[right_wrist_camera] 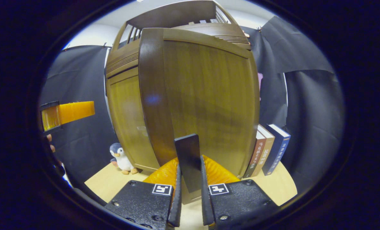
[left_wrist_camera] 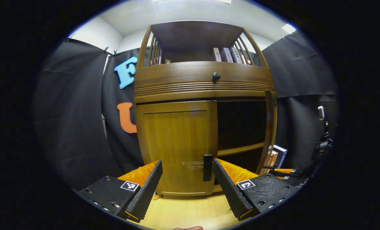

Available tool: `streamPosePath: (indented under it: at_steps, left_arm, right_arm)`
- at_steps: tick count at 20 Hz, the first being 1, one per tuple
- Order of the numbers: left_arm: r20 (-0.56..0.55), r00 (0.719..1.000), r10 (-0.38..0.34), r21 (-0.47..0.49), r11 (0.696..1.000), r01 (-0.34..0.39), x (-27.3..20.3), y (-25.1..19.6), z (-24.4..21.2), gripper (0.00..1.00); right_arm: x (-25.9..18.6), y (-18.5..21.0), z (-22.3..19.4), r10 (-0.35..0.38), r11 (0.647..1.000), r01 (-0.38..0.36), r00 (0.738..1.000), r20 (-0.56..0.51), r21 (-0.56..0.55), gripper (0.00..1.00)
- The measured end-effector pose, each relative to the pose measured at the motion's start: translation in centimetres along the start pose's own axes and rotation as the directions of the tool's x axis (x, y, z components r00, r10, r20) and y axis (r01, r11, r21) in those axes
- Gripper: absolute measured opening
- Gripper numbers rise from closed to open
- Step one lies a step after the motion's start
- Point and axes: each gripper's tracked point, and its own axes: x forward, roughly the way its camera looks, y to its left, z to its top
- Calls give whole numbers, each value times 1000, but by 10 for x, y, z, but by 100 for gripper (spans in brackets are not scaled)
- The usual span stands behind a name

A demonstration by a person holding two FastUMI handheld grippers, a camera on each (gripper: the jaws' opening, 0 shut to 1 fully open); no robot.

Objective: Open the right door of the double-door shoe cabinet with the right hand, and open the left door with the left hand.

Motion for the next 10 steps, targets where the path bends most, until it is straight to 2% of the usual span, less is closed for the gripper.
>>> streamPosePath:
  at_steps: [3,4,5,6,7,8,9,10]
  left_arm:
    - [-7,999,-32,-20,999,32,5,-9,0,95]
    - [-6,999,-44,-30,999,44,6,-13,1,100]
    - [-2,999,-54,-38,998,54,8,-16,1,95]
    - [2,998,-64,-43,997,64,9,-20,2,95]
    - [5,997,-76,-46,996,76,10,-24,3,100]
    - [8,996,-86,-47,995,86,12,-27,3,95]
    - [12,995,-95,-46,994,95,12,-30,3,100]
    - [16,995,-102,-42,994,102,12,-33,4,95]
  right_arm:
    - [-13,-10,-3,-36,999,36,999,1,20,29]
    - [-17,-14,-3,-48,999,48,999,2,23,29]
    - [-23,-19,-4,-59,998,59,998,1,29,29]
    - [-28,-23,-4,-70,997,70,998,-3,38,29]
    - [-33,-30,-7,-84,995,84,996,-7,54,29]
    - [-38,-35,-8,-96,993,96,995,-10,65,29]
    - [-42,-40,-7,-108,992,109,994,-9,70,29]
    - [-46,-45,-7,-123,990,123,992,-9,74,28]
